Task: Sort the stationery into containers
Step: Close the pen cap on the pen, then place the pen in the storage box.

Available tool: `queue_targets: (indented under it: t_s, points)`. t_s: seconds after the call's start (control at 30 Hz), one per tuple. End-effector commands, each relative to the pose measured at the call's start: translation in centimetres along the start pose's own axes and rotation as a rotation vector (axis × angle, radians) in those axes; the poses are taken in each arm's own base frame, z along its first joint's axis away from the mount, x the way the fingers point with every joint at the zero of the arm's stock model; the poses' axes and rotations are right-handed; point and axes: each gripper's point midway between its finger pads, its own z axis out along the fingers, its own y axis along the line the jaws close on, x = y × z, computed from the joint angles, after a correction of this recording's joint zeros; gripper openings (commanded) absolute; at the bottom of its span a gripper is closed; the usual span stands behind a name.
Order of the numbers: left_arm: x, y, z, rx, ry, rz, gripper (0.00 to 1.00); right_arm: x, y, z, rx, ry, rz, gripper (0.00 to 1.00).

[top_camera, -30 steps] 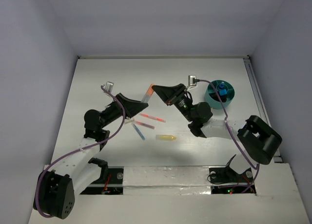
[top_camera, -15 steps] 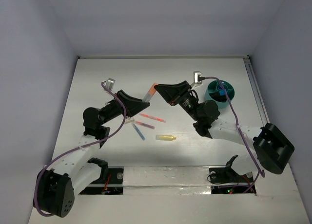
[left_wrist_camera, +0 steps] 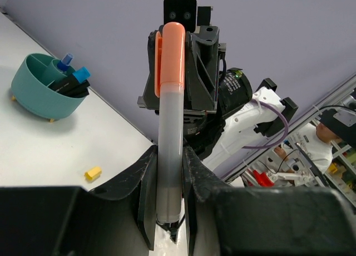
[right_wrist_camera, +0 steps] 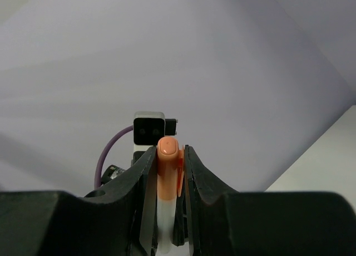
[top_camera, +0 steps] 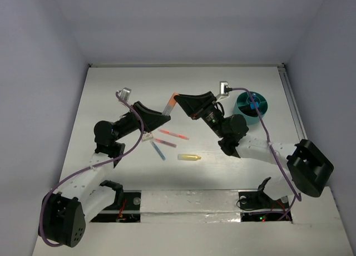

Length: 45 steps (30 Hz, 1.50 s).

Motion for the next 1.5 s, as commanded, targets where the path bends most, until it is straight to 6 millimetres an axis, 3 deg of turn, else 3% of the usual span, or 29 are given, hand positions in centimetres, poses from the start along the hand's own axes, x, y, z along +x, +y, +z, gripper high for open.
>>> queue_targets:
  t_s: [0.0, 0.1, 0.3, 0.5, 0.57, 0.6, 0.67, 0.7, 0.77, 0.8, 0.87, 0.9, 0.97, 1.0, 1.1, 1.2, 1.23, 1.27, 1.33, 1.37, 1.43, 1.47]
  points:
    - [-6.3, -4.0, 1.8, 0.074, -0.182, 0.128, 0.0, 12.9, 0.9, -4.2, -0.047, 0.467, 0.064, 0.0]
    - [-6.9, -4.5, 2.2, 0.061, -0.169, 0.146, 0.0, 14.7, 0.4, -5.1, -0.029, 0.507, 0.08, 0.0]
    - [-7.1, -4.4, 2.4, 0.036, -0.154, 0.162, 0.0, 15.0, -0.2, -6.3, -0.01, 0.508, 0.095, 0.0]
    - [-5.2, -2.3, 1.7, -0.015, -0.121, 0.098, 0.0, 12.1, 0.8, -5.0, 0.002, 0.4, 0.059, 0.0]
    - [-4.0, -1.0, 1.2, -0.051, -0.093, 0.088, 0.02, 9.9, 0.8, -4.2, 0.018, 0.329, 0.04, 0.0]
    - [-3.1, -0.4, 0.9, -0.068, -0.068, 0.069, 0.18, 9.0, 0.7, -3.9, 0.027, 0.299, 0.033, 0.0]
    - [-1.7, 0.3, 0.1, -0.091, -0.041, 0.062, 0.4, 6.1, 0.1, -3.3, 0.079, 0.208, 0.007, 0.0]
    - [-1.0, 0.8, -0.2, -0.112, -0.018, 0.044, 0.61, 5.1, -0.1, -3.1, 0.099, 0.173, -0.007, 0.0]
    - [-0.1, 1.1, -1.0, -0.137, 0.002, 0.077, 0.77, 2.7, -1.1, -2.8, 0.157, 0.098, -0.048, 0.0]
    - [0.7, 1.9, -1.5, -0.183, 0.026, 0.055, 0.91, 0.8, -1.3, -2.7, 0.173, 0.048, -0.071, 0.0]
    - [1.0, 1.6, -2.2, -0.208, 0.035, 0.095, 0.99, -1.3, -2.5, -2.7, 0.229, -0.006, -0.118, 0.0]
    - [1.5, 2.5, -2.8, -0.264, 0.051, 0.109, 0.99, -3.1, -2.8, -2.7, 0.243, -0.044, -0.138, 0.0]
    - [1.4, 2.1, -3.3, -0.289, 0.051, 0.151, 0.99, -4.7, -3.6, -3.0, 0.281, -0.077, -0.18, 0.0]
    - [1.7, 2.9, -3.9, -0.338, 0.063, 0.164, 0.99, -5.5, -4.0, -3.1, 0.305, -0.088, -0.199, 0.0]
    - [0.8, 2.9, -4.5, -0.404, 0.044, 0.219, 0.99, -8.3, -5.6, -4.6, 0.407, -0.138, -0.293, 0.0]
    - [0.2, 3.7, -5.3, -0.494, 0.057, 0.281, 0.99, -12.1, -7.6, -7.2, 0.603, -0.204, -0.45, 0.0]
    - [0.3, 4.2, -5.8, -0.523, 0.078, 0.305, 0.99, -12.7, -8.3, -8.3, 0.682, -0.201, -0.496, 0.0]
    - [0.0, 4.1, -5.8, -0.534, 0.078, 0.327, 0.99, -15.8, -8.5, -10.2, 0.787, -0.288, -0.582, 0.0]
    - [-0.1, 4.8, -6.6, -0.589, 0.088, 0.349, 0.99, -18.3, -8.8, -13.0, 0.924, -0.329, -0.707, 0.0]
    - [0.0, 5.0, -6.9, -0.599, 0.093, 0.377, 0.99, -21.1, -8.4, -15.3, 1.021, -0.428, -0.747, 0.0]
    - [0.2, 5.5, -7.5, -0.625, 0.086, 0.384, 0.99, -23.3, -8.3, -18.0, 1.138, -0.494, -0.811, 0.0]
    - [0.6, 5.4, -7.6, -0.621, 0.09, 0.375, 0.99, -25.4, -7.9, -20.5, 1.239, -0.57, -0.849, 0.0]
